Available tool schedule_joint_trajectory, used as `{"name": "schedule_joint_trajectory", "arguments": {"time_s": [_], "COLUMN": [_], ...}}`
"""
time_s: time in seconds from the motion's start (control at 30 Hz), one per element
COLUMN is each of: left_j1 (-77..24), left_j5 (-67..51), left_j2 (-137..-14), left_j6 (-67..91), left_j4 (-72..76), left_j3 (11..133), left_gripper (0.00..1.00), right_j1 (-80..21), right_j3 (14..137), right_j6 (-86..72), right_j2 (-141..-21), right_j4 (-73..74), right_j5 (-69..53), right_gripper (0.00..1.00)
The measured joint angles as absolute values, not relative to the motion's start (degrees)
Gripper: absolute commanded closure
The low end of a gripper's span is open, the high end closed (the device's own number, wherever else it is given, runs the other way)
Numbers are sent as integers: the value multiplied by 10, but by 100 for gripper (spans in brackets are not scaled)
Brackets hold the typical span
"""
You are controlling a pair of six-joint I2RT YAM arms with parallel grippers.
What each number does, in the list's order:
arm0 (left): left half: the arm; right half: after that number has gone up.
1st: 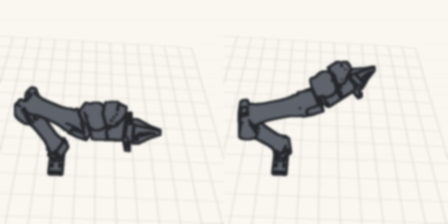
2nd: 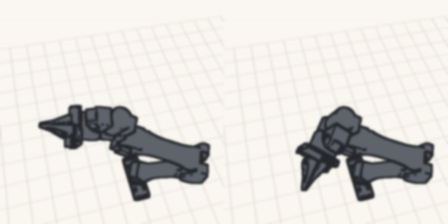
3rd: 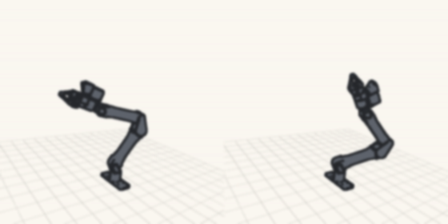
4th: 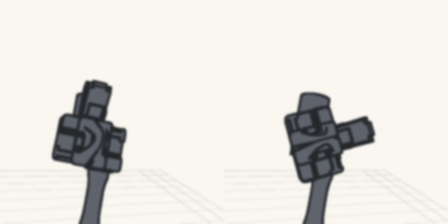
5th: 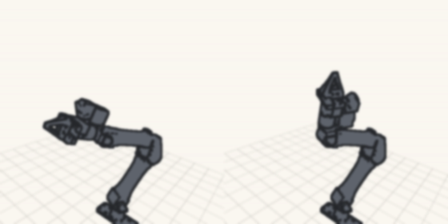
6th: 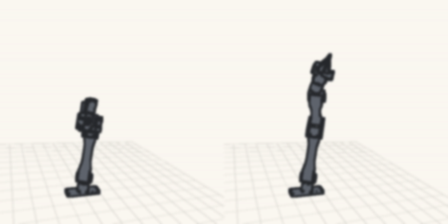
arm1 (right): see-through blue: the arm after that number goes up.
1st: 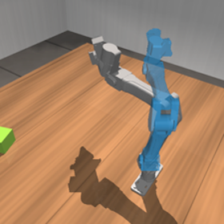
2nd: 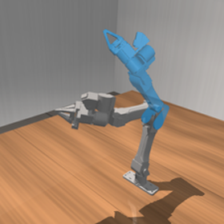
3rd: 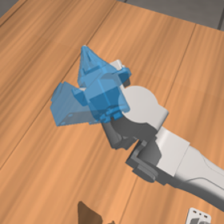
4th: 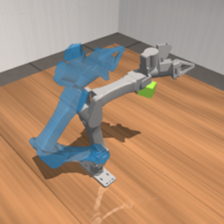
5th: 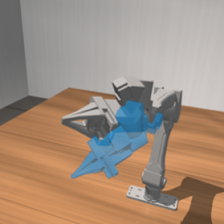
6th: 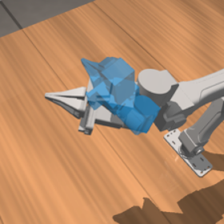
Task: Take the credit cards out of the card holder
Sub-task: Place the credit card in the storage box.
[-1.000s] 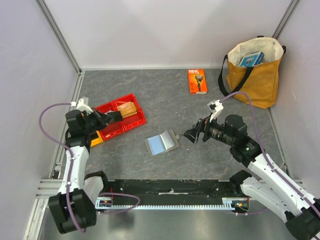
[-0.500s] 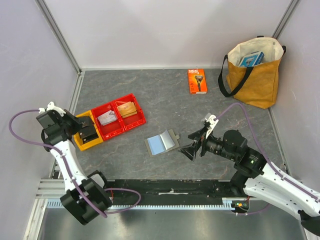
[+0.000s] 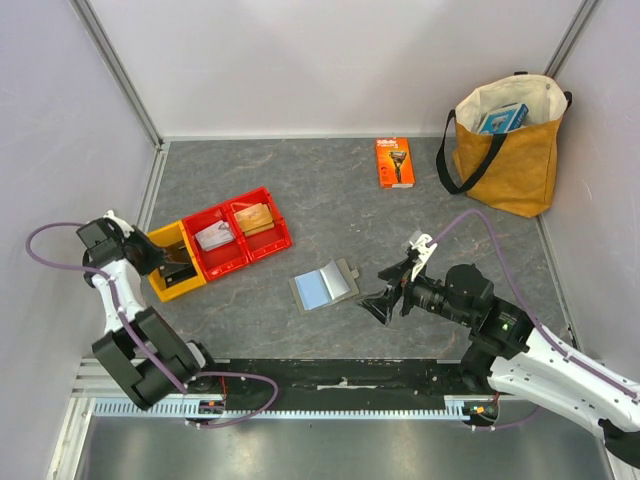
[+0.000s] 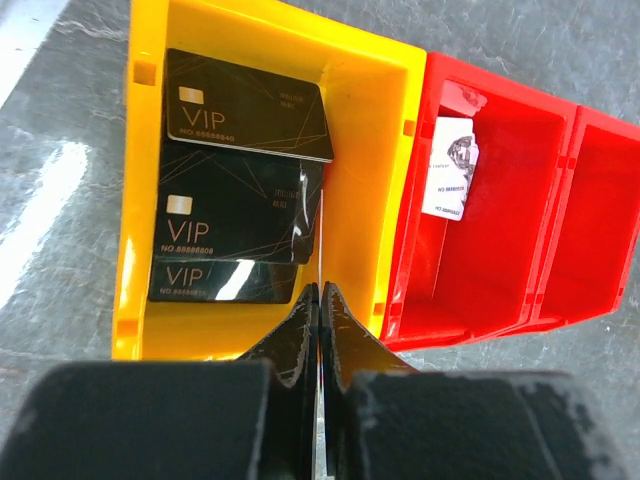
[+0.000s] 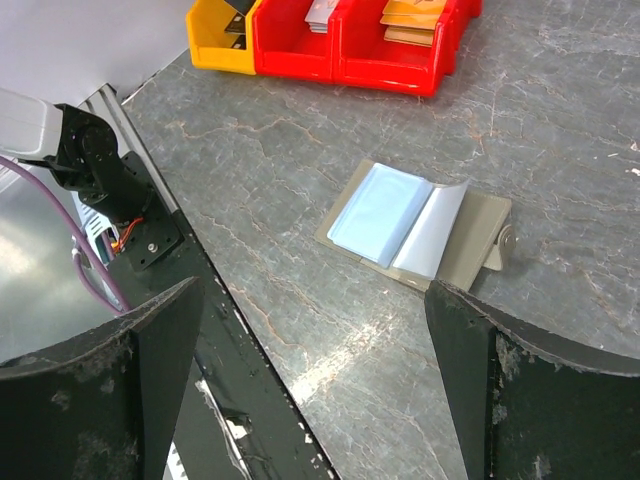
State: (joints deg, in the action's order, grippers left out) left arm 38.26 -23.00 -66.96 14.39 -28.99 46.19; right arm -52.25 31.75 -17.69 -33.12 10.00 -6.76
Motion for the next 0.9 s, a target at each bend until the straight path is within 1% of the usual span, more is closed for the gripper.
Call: {"name": "schedule_joint_trajectory", "arguments": {"time_s": [0.17, 0.2, 0.33, 0.4, 0.47, 0.5, 0.53, 0.77, 0.9], "left_j1": [383, 383, 383, 385, 385, 385, 385, 383, 349], "left_j5": [-257, -261, -261, -257, -248, -242, -238, -189, -141], "left_j2": [-719, -725, -753, -761, -762, -761, -761, -725, -675], "left_j6": [140, 140, 136, 135, 136, 136, 136, 141, 144], "left_j4": [-266, -261, -255, -255, -256, -256, -256, -280, -305], "left_j3": [462, 463, 473, 477, 481, 482, 484, 496, 522], "left_gripper": [97, 91, 56, 44, 38, 30, 28, 19, 12], "right_j1": [-523, -523, -523, -523, -523, -523, -523, -523, -523], "right_j3": [317, 317, 317, 317, 317, 317, 317, 330, 350], "right_j6": [-172, -171, -168, -166, -164, -164, -163, -163, -169], "right_j2": [-345, -347, -360, -364, -367, -369, -370, -390, -415], "right_j4": [101, 102, 107, 112, 116, 118, 118, 143, 164], "right_j5": [-65, -65, -62, -58, -52, -49, -46, 1, 50], "right_gripper": [2, 2, 2, 2, 2, 2, 2, 2, 2]}}
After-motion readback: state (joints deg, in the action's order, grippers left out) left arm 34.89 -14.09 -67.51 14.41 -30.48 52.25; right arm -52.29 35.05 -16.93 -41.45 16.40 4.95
